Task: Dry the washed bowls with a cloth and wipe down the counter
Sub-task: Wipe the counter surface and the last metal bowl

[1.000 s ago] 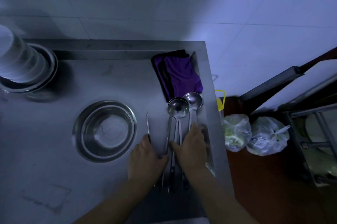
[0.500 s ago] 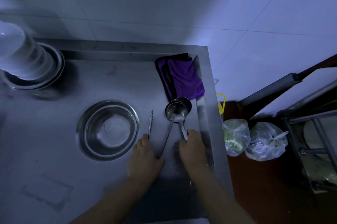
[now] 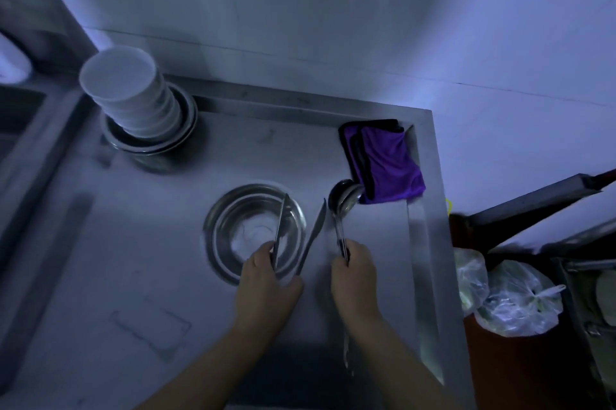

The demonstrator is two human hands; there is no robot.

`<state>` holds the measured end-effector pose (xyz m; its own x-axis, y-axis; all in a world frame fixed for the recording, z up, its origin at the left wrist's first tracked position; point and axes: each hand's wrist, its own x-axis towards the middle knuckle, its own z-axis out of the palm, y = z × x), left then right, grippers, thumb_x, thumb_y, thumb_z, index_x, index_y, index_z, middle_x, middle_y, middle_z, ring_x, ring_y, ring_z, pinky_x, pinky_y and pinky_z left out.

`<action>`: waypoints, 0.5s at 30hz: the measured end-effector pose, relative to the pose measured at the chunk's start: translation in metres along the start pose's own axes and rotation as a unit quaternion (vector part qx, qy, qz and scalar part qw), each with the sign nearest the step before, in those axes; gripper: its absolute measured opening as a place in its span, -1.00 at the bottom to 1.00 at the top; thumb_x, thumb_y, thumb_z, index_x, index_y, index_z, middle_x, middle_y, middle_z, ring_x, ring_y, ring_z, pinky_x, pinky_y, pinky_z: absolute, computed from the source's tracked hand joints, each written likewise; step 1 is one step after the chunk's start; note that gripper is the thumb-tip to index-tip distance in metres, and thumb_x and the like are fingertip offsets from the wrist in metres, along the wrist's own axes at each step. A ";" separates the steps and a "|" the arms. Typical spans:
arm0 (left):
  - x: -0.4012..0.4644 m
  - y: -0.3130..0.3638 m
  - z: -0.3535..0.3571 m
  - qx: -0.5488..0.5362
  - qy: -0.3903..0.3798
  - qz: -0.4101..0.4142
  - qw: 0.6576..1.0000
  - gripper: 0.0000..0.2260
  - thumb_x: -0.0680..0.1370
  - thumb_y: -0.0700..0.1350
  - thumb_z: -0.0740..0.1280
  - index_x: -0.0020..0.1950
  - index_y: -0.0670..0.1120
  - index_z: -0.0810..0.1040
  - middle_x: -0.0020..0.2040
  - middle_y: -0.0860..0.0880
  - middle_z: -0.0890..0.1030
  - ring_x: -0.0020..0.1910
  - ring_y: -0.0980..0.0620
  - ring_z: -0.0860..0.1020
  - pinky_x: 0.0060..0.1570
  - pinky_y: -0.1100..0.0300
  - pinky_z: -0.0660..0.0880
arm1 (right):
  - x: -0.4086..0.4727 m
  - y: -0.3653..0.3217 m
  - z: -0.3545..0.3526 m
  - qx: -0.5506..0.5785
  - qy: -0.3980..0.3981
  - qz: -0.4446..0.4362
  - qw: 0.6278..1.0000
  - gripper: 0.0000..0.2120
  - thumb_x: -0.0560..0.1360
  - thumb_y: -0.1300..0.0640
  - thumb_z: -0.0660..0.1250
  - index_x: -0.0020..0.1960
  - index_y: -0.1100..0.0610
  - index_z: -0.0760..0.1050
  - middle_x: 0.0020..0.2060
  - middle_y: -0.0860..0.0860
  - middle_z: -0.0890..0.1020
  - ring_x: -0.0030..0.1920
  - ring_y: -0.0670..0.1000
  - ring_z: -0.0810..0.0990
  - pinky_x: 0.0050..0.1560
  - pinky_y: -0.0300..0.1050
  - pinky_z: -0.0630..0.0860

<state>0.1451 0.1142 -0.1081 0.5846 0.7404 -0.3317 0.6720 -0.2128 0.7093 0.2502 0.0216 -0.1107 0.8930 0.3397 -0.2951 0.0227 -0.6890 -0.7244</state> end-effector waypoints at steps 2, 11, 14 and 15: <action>0.003 -0.015 -0.018 -0.009 0.010 -0.005 1.000 -0.49 0.32 -0.07 0.38 0.25 -0.12 0.41 0.09 -0.12 0.55 0.08 -0.12 0.51 0.03 -0.03 0.50 | -0.009 -0.016 0.020 0.011 -0.015 -0.019 1.000 -0.84 0.51 0.32 0.17 -0.10 0.09 0.41 -0.15 -0.02 0.45 -0.20 -0.15 0.41 -0.19 -0.48 0.33; 0.009 -0.111 -0.121 -0.033 0.108 -0.070 0.991 -0.50 0.36 -0.08 0.44 0.27 -0.08 0.42 0.11 -0.07 0.54 0.09 -0.09 0.51 0.05 -0.04 0.51 | -0.070 -0.087 0.139 -0.031 -0.139 -0.120 0.983 -0.84 0.50 0.40 0.14 -0.08 0.16 0.33 -0.13 0.04 0.34 -0.19 -0.09 0.33 -0.12 -0.29 0.21; 0.015 -0.146 -0.156 -0.034 0.127 -0.101 0.986 -0.54 0.33 -0.07 0.42 0.21 -0.06 0.44 0.04 -0.06 0.56 0.02 -0.11 0.53 -0.03 -0.11 0.53 | -0.089 -0.106 0.183 -0.062 -0.174 -0.136 0.973 -0.83 0.52 0.38 0.13 0.06 0.21 0.39 0.00 0.09 0.39 -0.06 -0.03 0.34 -0.08 -0.29 0.20; 0.017 -0.155 -0.166 -0.036 0.137 -0.105 0.984 -0.57 0.32 -0.08 0.42 0.17 -0.04 0.45 0.01 -0.03 0.57 0.00 -0.10 0.54 -0.05 -0.09 0.54 | -0.094 -0.112 0.197 -0.067 -0.184 -0.134 0.971 -0.82 0.52 0.37 0.12 0.09 0.25 0.39 0.03 0.12 0.40 -0.08 -0.03 0.34 -0.09 -0.28 0.21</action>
<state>-0.0247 0.2655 -0.1207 0.2858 0.9092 -0.3029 0.7255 0.0012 0.6882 0.0752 0.1929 -0.1239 0.6257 0.7080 -0.3274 0.3128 -0.6122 -0.7262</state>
